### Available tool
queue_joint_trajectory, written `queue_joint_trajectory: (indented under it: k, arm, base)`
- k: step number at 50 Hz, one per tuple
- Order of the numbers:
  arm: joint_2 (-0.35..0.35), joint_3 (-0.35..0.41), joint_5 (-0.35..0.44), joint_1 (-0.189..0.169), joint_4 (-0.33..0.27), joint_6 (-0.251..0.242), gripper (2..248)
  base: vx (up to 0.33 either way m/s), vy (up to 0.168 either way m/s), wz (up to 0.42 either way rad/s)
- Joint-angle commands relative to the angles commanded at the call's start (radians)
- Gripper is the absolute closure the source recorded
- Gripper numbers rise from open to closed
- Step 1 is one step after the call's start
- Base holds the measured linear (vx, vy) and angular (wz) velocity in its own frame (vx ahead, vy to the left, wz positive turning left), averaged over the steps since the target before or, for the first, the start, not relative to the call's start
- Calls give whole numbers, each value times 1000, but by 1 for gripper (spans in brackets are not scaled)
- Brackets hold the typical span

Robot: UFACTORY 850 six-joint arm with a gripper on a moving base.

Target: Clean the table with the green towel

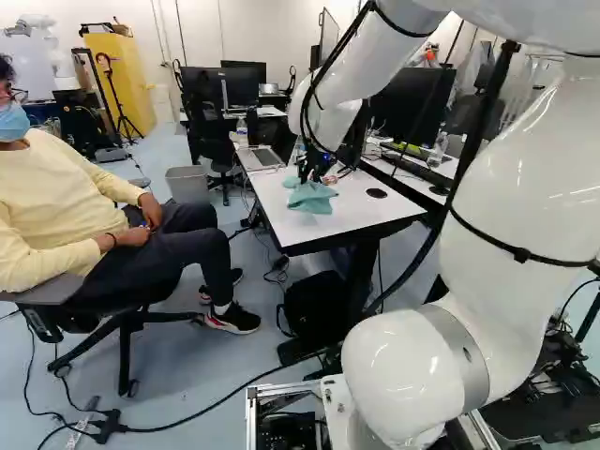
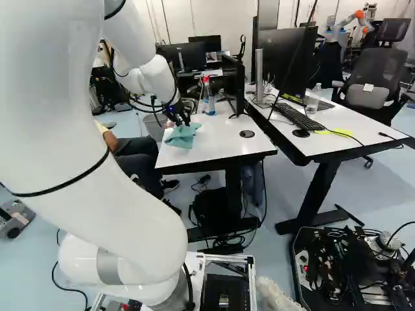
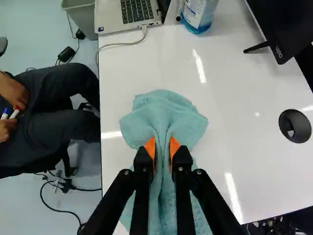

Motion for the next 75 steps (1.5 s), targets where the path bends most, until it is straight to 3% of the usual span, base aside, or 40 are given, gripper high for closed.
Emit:
queue_joint_trajectory:
  k: [23,40,41,45,46,50,51,55,56,61,62,66,67,75]
  arm:
    - [85,84,0,71,0,0,196]
    - [96,95,0,81,0,0,196]
    - [96,95,0,81,0,0,179]
    - [96,95,0,81,0,0,179]
    - [96,95,0,81,0,0,145]
    - [96,95,0,81,0,0,145]
    - [96,95,0,81,0,0,110]
    - [96,95,0,81,0,0,110]
    - [96,95,0,81,0,0,74]
    - [96,95,0,81,0,0,74]
    - [96,95,0,81,0,0,38]
    - [96,95,0,81,0,0,38]
    - [96,95,0,81,0,0,5]
    - [96,95,0,81,0,0,3]
  base:
    - [0,0,0]
    - [0,0,0]
    - [0,0,0]
    - [0,0,0]
    - [0,0,0]
    - [0,0,0]
    - [0,0,0]
    - [0,0,0]
    - [0,0,0]
    - [0,0,0]
    - [0,0,0]
    - [0,0,0]
    - [0,0,0]
    - [0,0,0]
